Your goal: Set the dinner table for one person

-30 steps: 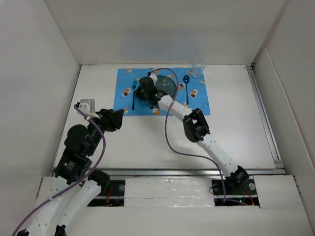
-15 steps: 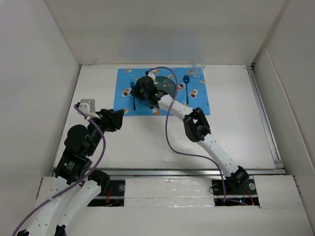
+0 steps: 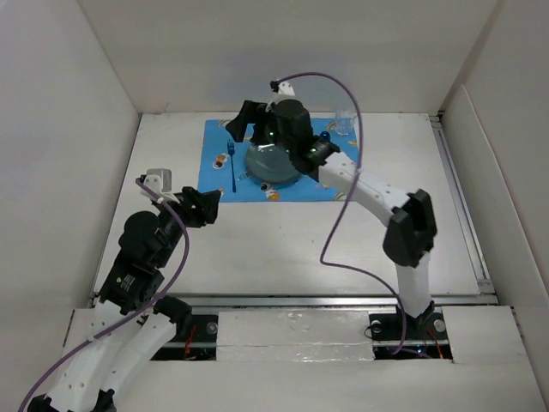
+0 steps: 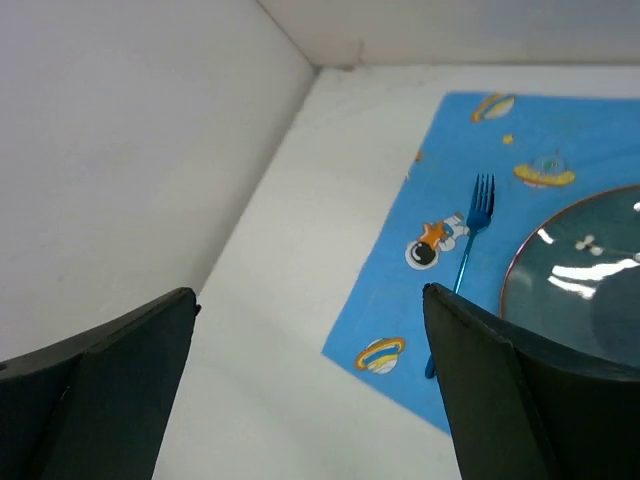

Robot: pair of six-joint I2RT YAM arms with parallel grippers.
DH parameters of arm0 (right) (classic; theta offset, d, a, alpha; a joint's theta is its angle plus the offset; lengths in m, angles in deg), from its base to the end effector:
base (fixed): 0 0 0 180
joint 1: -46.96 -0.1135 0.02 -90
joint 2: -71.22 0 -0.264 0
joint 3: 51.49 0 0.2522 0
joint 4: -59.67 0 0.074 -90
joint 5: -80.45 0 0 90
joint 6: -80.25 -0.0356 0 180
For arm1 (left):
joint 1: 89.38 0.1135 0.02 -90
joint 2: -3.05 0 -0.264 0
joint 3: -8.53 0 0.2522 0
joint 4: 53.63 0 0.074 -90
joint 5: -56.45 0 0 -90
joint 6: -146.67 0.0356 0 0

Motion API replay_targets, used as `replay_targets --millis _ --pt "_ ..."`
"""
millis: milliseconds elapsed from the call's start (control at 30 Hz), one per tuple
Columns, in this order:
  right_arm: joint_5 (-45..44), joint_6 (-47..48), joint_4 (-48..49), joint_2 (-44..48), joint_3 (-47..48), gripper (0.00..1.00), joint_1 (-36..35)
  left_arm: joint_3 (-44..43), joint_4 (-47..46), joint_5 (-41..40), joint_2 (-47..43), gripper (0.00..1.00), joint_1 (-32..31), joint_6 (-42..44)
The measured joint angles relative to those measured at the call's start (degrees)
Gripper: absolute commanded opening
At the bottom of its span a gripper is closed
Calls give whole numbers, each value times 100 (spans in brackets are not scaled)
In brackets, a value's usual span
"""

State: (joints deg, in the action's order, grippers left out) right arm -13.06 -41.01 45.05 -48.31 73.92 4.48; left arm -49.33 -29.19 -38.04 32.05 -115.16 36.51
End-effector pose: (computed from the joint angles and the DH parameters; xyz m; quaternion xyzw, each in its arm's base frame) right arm 0.3771 0.3423 0.3524 -0.0543 0.7569 0.3719 0.5346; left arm 0.1085 -0.0493 0.3717 0.0046 0.6794 -0.2617 0.6855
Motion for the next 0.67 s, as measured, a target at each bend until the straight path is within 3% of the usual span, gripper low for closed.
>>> replay_targets --millis 167,267,367,533,667 --pt "-116 656 533 2839 -2634 100 -111 2 52 -81 90 77 0 -17" --pt "-457 944 610 4999 -4559 100 -205 2 61 -199 7 78 0 -33" --pt "-955 1091 557 7062 -5884 100 -227 2 68 -284 -122 79 0 -55" --pt "-2247 1051 -79 10028 -6859 100 -195 37 -57 -352 -522 81 0 -116" --pt "-2907 876 -361 11009 -7283 100 -76 63 -260 -315 -658 82 0 -214"
